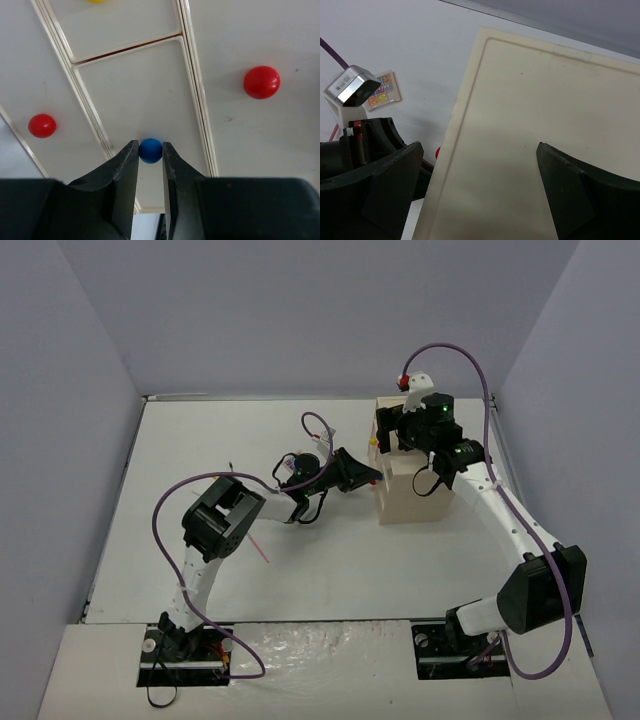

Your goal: Organize the makeup

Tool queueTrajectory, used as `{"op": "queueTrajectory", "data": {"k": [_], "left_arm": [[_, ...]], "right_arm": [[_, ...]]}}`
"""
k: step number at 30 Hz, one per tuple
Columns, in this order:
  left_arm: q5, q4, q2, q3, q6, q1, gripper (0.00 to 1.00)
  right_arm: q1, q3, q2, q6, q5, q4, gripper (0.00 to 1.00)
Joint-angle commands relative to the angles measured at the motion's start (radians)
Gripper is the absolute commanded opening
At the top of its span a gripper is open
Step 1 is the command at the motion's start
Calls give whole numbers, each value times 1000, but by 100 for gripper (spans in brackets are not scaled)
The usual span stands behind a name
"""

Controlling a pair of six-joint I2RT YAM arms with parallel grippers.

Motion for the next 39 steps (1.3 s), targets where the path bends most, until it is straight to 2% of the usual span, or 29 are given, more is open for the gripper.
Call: {"op": "queueTrajectory", "data": {"k": [1,10,18,33,39], "left_arm": [[41,38,-110,-13,28,15,0],[63,-44,-176,-67,56,64,0],[103,-139,-242,-116,101,104,0],[165,-421,-369,-169,283,199,0],[179,-451,-375,-184,305,224,0]], "right_arm": [[20,21,42,-12,158,-31,93],[24,33,83,12,376,-48,92],[24,27,92,10,459,-54,92],[23,30,113,22,436,-50,92],[20,27,113,21,429,-47,92]]}}
